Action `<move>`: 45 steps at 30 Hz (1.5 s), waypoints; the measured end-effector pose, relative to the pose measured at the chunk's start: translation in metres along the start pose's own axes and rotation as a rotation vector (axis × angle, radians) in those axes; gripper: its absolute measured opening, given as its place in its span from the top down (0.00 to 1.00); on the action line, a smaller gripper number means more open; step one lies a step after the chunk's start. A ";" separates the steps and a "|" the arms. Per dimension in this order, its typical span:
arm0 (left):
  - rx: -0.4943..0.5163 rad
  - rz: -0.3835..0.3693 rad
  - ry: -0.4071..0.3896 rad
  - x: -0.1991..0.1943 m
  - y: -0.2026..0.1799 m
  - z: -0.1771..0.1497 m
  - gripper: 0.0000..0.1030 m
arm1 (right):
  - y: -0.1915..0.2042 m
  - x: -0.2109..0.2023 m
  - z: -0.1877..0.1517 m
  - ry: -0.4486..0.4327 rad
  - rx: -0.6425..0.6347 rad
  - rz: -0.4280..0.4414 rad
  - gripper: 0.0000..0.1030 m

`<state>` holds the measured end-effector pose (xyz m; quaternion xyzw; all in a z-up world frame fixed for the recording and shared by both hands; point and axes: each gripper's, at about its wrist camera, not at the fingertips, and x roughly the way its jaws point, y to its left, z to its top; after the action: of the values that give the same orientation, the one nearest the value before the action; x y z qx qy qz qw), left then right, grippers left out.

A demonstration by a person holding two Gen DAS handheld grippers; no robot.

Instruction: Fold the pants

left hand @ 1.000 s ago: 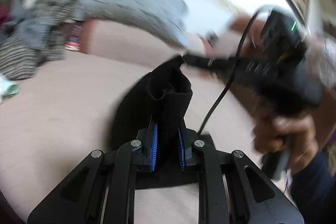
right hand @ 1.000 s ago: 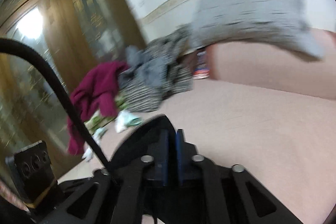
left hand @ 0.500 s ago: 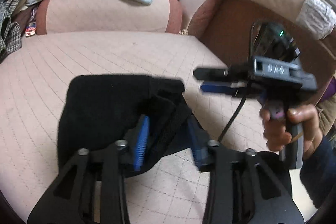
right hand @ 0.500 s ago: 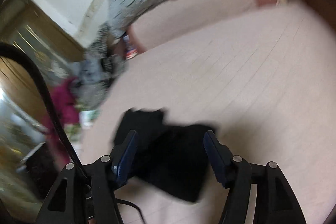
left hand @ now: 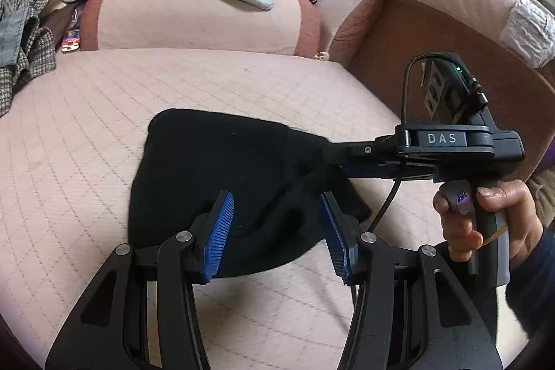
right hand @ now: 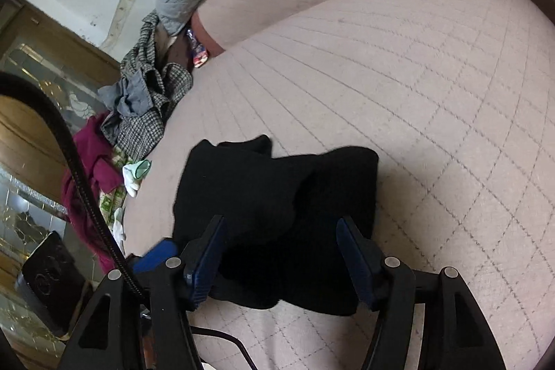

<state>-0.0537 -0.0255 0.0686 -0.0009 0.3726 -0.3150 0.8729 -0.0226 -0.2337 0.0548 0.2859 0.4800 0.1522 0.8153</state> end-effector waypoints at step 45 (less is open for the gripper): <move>-0.014 0.100 0.038 0.017 0.012 0.004 0.51 | 0.000 -0.046 -0.018 -0.058 -0.189 -0.106 0.93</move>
<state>-0.0354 -0.0257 0.0581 0.0177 0.3907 -0.2685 0.8803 -0.0606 -0.2519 0.0798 0.1862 0.4543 0.1454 0.8590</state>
